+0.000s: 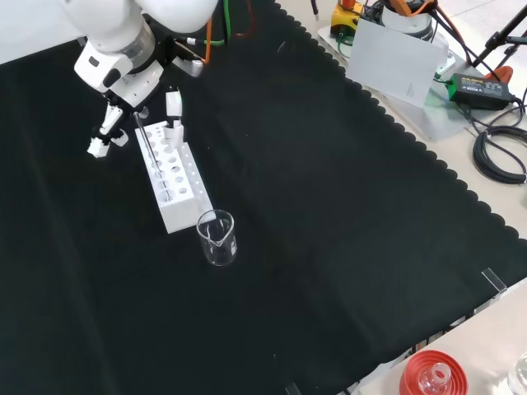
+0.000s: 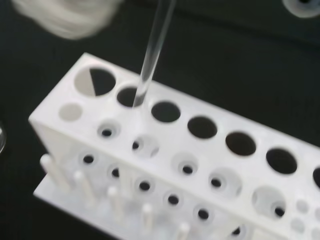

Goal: Put the glass rod back on the white test tube rack.

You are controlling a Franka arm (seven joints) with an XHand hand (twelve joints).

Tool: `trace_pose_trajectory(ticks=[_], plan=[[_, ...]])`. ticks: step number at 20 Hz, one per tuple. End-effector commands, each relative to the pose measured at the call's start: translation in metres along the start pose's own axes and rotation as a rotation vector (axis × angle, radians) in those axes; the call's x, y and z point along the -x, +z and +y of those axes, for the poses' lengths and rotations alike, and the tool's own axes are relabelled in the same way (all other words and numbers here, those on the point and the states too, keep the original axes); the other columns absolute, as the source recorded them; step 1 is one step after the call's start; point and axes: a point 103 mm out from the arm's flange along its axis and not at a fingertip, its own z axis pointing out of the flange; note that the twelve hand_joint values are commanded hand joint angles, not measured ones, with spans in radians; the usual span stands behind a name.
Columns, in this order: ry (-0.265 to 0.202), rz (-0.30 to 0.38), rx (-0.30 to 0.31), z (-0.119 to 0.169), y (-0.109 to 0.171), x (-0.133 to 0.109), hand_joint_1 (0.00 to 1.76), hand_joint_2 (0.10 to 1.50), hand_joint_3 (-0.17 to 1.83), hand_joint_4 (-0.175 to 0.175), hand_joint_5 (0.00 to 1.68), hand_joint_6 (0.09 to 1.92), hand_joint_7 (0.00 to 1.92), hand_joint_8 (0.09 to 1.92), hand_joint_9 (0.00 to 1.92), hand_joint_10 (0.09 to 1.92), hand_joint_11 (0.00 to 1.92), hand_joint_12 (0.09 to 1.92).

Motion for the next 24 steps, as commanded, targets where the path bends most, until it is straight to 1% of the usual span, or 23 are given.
trace_pose_trajectory(ticks=[1,3,6,12,16,24], plan=[[-0.008,0.122,-0.126,-0.011,-0.047,0.0,0.53,0.7,-0.15,-0.019,0.09,0.09,0.47,0.86,1.41,0.09,1.67,0.47],[-0.003,0.119,-0.119,-0.014,-0.053,0.0,0.5,0.68,-0.13,-0.007,0.07,0.09,0.43,0.85,1.33,0.09,1.57,0.61],[0.008,0.113,-0.103,-0.019,-0.064,0.001,0.48,0.66,-0.11,0.002,0.06,0.09,0.42,0.84,1.28,0.09,1.5,0.71],[0.025,0.125,-0.066,-0.031,-0.079,0.004,0.48,0.66,-0.11,0.005,0.07,0.09,0.44,0.84,1.27,0.09,1.48,0.73],[0.027,0.125,-0.04,-0.041,-0.085,0.007,0.48,0.66,-0.1,0.001,0.09,0.09,0.46,0.84,1.28,0.09,1.47,0.74],[0.052,0.124,-0.008,-0.06,-0.091,0.016,0.5,0.66,-0.1,-0.012,0.15,0.09,0.49,0.83,1.32,0.09,1.47,0.75]])
